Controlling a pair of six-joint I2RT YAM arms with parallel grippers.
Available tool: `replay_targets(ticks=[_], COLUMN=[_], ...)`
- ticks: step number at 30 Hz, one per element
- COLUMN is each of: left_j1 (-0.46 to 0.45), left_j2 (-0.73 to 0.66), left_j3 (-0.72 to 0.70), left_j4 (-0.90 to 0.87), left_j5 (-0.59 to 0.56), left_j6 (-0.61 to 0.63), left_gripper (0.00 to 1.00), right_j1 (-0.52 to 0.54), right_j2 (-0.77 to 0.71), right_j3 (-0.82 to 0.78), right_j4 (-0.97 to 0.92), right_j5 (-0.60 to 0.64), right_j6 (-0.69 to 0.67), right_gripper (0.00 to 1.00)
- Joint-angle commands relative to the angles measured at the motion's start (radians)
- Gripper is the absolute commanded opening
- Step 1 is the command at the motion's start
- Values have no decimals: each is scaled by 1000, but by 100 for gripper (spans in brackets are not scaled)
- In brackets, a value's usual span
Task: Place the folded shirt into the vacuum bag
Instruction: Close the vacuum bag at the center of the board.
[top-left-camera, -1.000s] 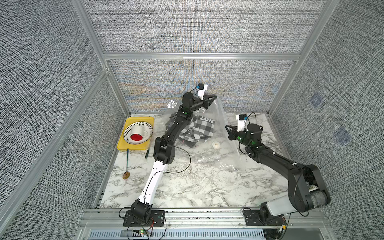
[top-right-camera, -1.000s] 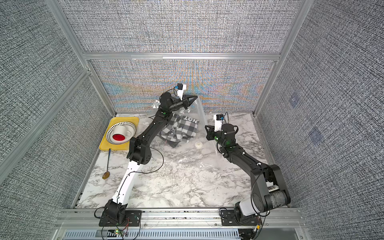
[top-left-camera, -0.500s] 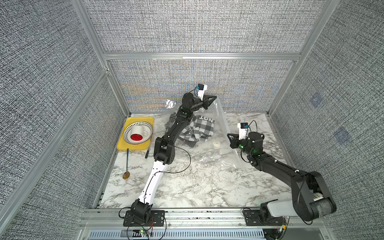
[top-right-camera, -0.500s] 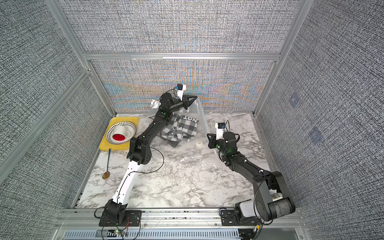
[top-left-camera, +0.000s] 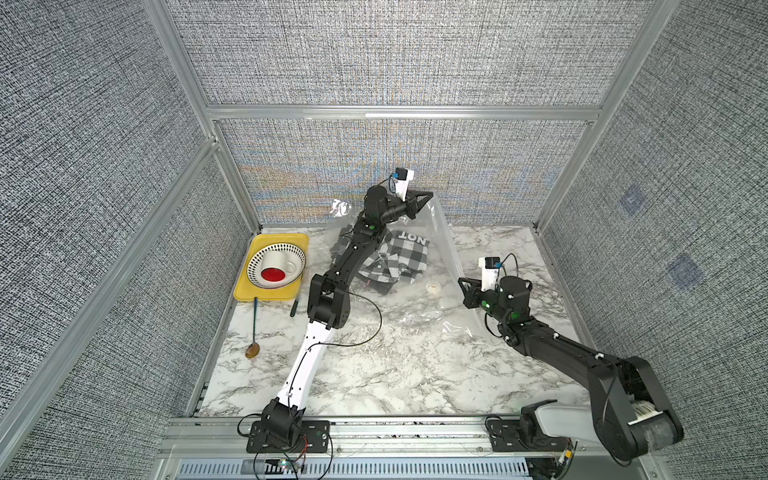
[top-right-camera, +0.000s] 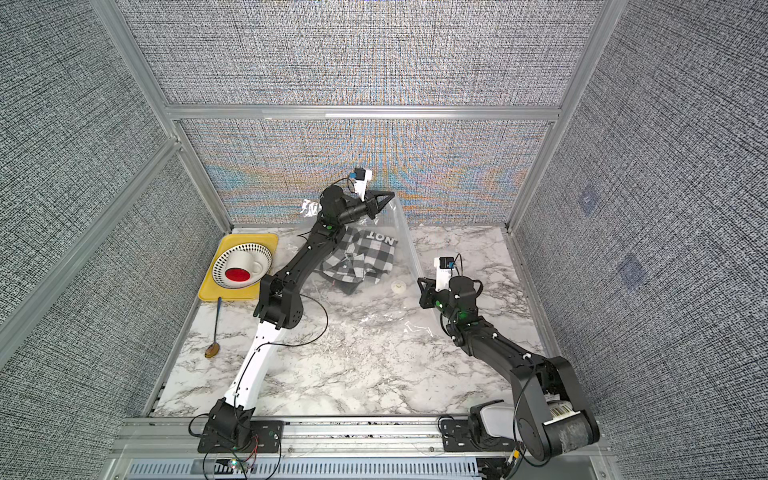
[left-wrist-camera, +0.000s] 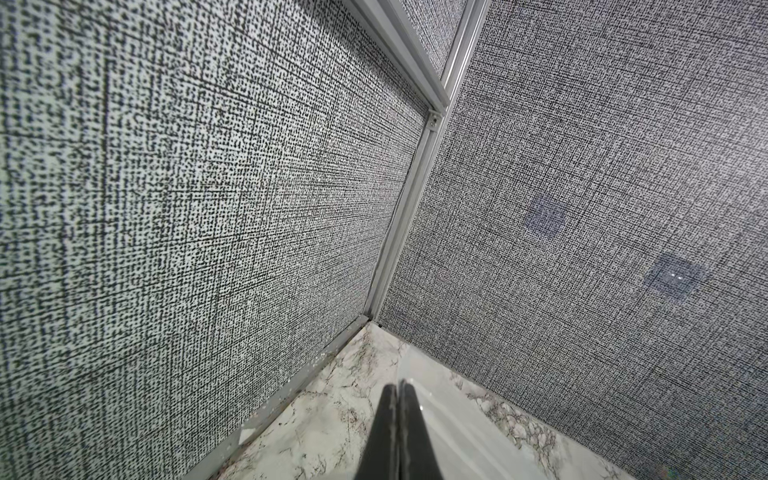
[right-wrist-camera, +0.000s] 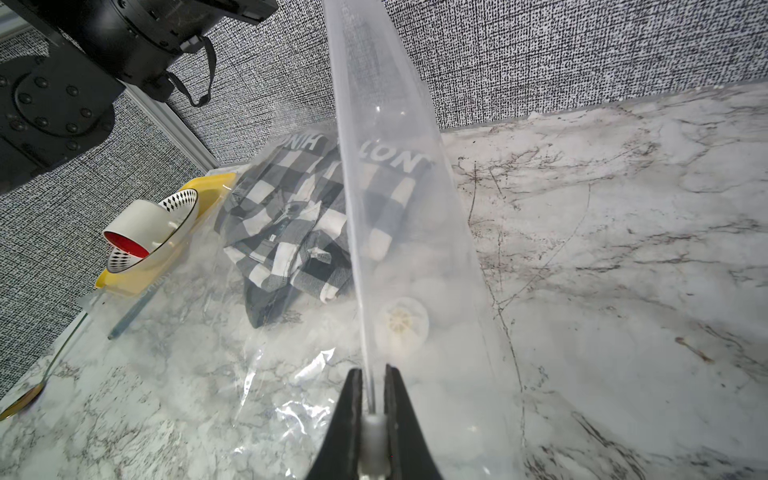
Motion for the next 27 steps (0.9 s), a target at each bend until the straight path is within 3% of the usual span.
replay_targets(ticks=[1,16,27], left_j1=[30,36,36], left_j2=[2,9,17], left_j3=[18,13,11], left_j4=[108,123,134], left_j5=[-231,-238,-238], left_j6=[-12,-34,-42], left_gripper=[0,0,0], right_j1=[3,27,143], right_j2=[-20,-168,-249], right_j3=[-40,-162,-195], right_j4=[-196,-238,-354], right_j5=[0,29,171], right_j6=[16,88,206], right_gripper=[0,0,0])
